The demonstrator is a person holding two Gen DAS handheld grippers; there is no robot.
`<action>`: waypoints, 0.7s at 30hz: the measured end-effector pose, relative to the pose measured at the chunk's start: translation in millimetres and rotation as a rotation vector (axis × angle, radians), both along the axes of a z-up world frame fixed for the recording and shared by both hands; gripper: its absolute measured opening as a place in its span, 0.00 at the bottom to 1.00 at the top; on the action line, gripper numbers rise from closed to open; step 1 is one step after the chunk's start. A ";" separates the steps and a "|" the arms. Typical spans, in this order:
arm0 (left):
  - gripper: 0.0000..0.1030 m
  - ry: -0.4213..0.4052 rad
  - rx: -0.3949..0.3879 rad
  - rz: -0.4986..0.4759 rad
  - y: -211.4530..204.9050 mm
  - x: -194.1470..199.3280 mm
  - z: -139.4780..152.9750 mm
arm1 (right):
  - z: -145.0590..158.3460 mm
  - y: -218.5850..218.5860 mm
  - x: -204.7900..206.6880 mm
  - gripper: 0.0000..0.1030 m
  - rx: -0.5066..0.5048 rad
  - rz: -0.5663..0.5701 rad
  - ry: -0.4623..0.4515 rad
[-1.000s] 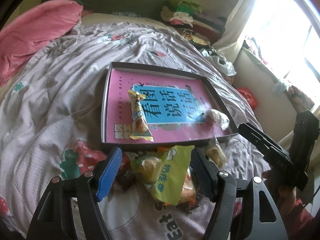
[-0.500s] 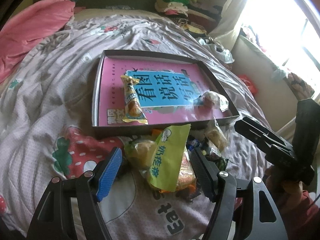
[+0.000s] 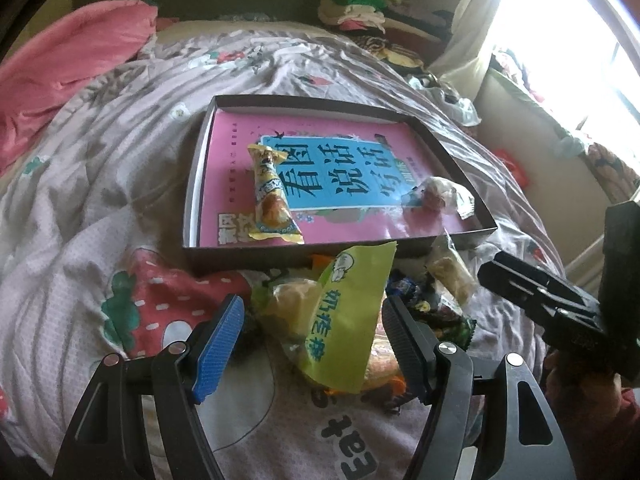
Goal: Organize snacks
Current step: 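Withdraw both grippers from the tray back toward the snack pile, then grasp the clear bread bag with right gripper while left gripper grasps the green snack bag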
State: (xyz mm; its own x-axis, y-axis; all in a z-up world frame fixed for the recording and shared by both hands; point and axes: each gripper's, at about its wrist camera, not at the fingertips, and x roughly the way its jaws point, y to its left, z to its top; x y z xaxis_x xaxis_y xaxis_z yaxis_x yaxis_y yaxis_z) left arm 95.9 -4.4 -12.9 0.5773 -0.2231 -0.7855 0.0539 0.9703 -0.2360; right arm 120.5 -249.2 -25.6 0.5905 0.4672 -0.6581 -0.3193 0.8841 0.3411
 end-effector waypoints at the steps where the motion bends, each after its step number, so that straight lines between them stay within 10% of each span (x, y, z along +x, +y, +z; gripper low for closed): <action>1: 0.71 0.002 -0.006 0.003 1.2 0.5 -1.3 | -1.9 0.3 0.6 0.69 0.002 0.003 0.006; 13: 0.71 0.009 -0.059 0.036 19.0 5.6 -8.4 | -20.3 0.8 10.3 0.61 0.040 0.022 0.066; 21: 0.48 0.031 -0.069 0.037 24.1 11.3 -15.1 | -29.1 9.2 16.3 0.47 0.056 0.059 0.085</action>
